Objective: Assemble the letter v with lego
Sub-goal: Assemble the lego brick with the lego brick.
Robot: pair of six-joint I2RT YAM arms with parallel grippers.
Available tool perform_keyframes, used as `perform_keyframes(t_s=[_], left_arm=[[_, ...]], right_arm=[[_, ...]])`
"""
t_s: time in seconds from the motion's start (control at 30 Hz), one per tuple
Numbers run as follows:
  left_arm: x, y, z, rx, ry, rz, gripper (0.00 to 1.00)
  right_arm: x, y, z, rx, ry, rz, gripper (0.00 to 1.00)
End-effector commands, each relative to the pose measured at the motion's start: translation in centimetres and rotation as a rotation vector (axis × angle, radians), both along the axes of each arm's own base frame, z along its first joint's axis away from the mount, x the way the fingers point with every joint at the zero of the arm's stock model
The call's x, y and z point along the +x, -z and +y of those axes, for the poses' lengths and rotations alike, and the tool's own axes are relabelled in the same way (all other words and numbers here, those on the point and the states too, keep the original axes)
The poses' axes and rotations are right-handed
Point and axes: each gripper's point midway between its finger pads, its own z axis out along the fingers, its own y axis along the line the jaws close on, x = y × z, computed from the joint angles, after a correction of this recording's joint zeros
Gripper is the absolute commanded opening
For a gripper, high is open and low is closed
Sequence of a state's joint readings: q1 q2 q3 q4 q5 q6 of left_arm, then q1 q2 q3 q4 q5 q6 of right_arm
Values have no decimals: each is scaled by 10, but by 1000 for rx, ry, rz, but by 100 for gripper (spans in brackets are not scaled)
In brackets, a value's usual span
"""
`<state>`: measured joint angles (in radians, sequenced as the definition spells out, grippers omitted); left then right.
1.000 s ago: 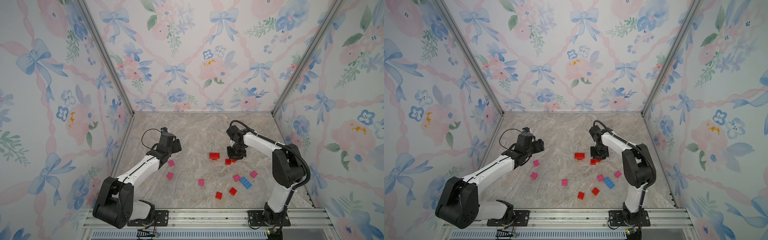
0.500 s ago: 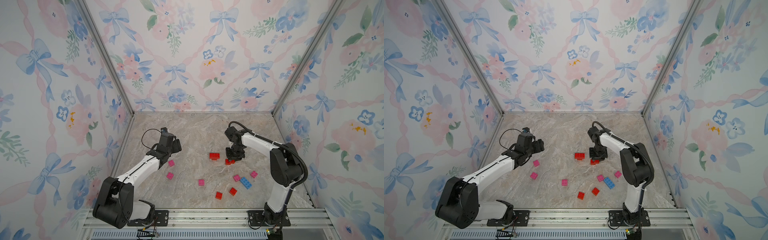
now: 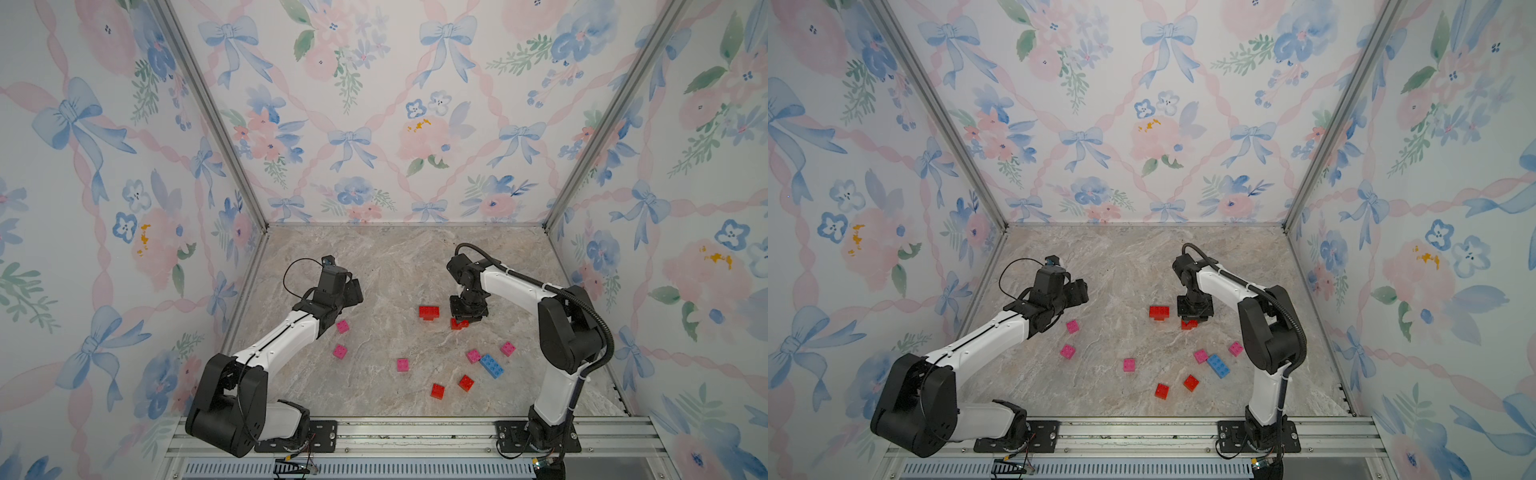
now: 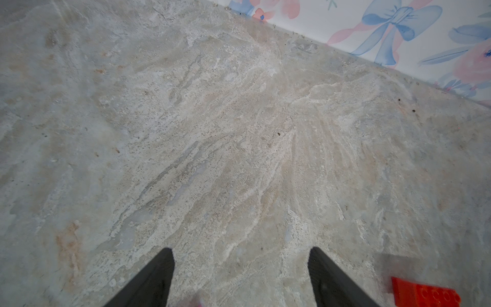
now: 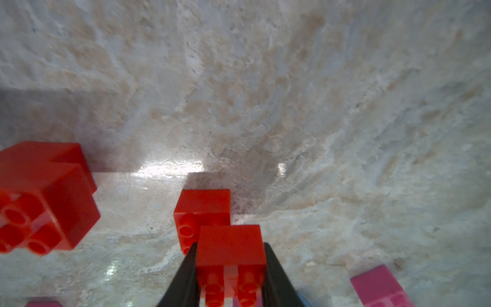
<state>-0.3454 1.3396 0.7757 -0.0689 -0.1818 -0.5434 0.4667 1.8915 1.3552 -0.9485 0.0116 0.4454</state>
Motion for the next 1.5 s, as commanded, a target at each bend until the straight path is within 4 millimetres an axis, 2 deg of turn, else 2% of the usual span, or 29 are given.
perform_keyframes(t_s=[0.0, 0.3, 0.43, 0.63, 0.87, 1.1, 1.33, 1.47], left_arm=[[-5, 0, 1, 2, -1, 0, 82], [-5, -1, 1, -1, 1, -3, 82], [-6, -3, 3, 2, -4, -8, 82], [-6, -3, 2, 0, -2, -9, 82], [-6, -6, 2, -3, -1, -16, 82], [-5, -9, 1, -12, -3, -20, 82], [-4, -9, -1, -11, 2, -21, 82], [-4, -10, -1, -8, 4, -24, 82]], right_arm=[[-8, 18, -1, -45, 7, 43, 0], [-11, 46, -7, -4, 32, 62, 0], [-6, 36, -8, 10, 16, 48, 0], [-3, 17, -21, -3, 4, 24, 0], [-5, 17, -20, -5, -48, 24, 0], [-5, 22, -22, -35, -14, 17, 0], [-6, 36, -6, -18, 61, -29, 0], [-4, 28, -4, -12, 45, -36, 1]])
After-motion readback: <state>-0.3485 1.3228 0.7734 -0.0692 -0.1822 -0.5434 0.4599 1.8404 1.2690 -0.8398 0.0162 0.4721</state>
